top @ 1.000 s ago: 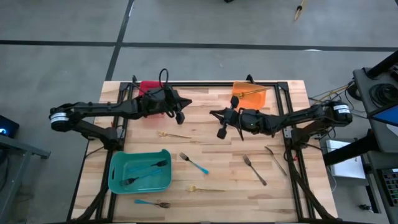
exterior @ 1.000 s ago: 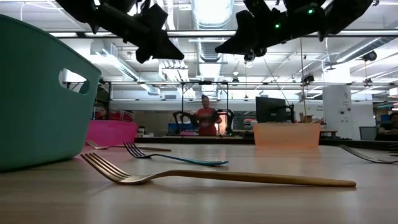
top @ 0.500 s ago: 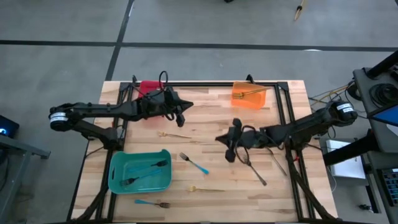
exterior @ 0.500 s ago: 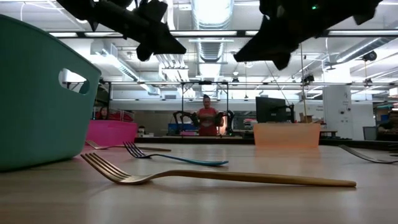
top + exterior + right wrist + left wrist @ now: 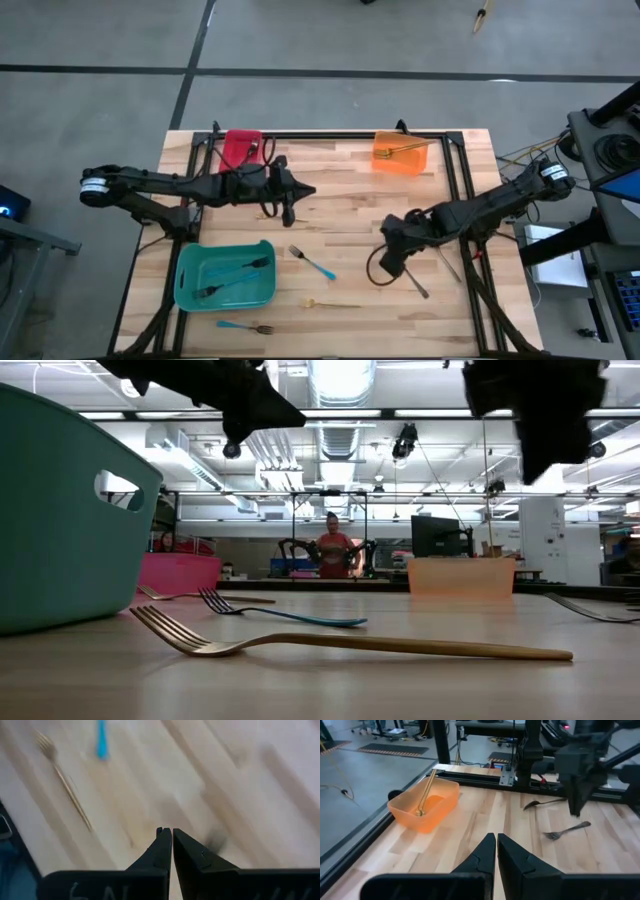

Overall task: Sort silverware by color (type)
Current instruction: Put the black fork into the red bin

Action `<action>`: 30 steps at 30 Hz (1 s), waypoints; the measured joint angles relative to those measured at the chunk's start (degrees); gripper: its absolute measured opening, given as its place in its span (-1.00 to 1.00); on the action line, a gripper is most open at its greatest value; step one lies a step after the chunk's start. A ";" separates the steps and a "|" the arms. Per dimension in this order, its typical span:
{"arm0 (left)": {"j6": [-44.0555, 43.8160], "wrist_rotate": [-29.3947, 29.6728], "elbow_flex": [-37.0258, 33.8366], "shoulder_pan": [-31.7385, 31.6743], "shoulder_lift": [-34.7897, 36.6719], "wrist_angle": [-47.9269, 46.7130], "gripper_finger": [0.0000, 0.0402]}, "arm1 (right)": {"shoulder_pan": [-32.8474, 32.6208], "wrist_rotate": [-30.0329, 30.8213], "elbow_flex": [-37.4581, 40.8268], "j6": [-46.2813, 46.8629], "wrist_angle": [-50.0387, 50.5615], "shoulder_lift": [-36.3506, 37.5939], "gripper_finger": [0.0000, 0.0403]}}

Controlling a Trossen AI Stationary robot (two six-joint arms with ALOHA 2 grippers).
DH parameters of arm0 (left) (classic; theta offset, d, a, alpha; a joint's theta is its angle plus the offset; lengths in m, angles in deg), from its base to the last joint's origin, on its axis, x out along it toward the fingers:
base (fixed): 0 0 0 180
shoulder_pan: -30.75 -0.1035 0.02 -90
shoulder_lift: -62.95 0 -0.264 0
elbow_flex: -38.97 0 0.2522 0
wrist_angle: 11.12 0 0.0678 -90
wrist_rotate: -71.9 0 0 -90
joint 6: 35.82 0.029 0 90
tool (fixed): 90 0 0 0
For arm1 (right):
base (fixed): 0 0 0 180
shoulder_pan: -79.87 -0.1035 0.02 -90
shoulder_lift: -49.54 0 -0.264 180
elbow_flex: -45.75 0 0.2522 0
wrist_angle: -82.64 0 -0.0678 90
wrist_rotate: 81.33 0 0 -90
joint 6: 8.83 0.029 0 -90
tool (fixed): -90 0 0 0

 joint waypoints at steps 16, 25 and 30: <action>9.35 0.61 0.00 0.04 2.52 -2.07 -1.00 | -0.73 -11.61 6.75 20.14 6.11 0.00 -0.50; 13.23 0.70 0.00 0.02 5.81 -2.19 -1.00 | -0.85 -11.27 13.08 26.72 -3.09 0.00 -0.01; 15.59 1.17 0.00 -0.02 7.56 -2.16 -1.00 | -0.85 -11.28 14.04 26.60 -5.51 -3.11 0.02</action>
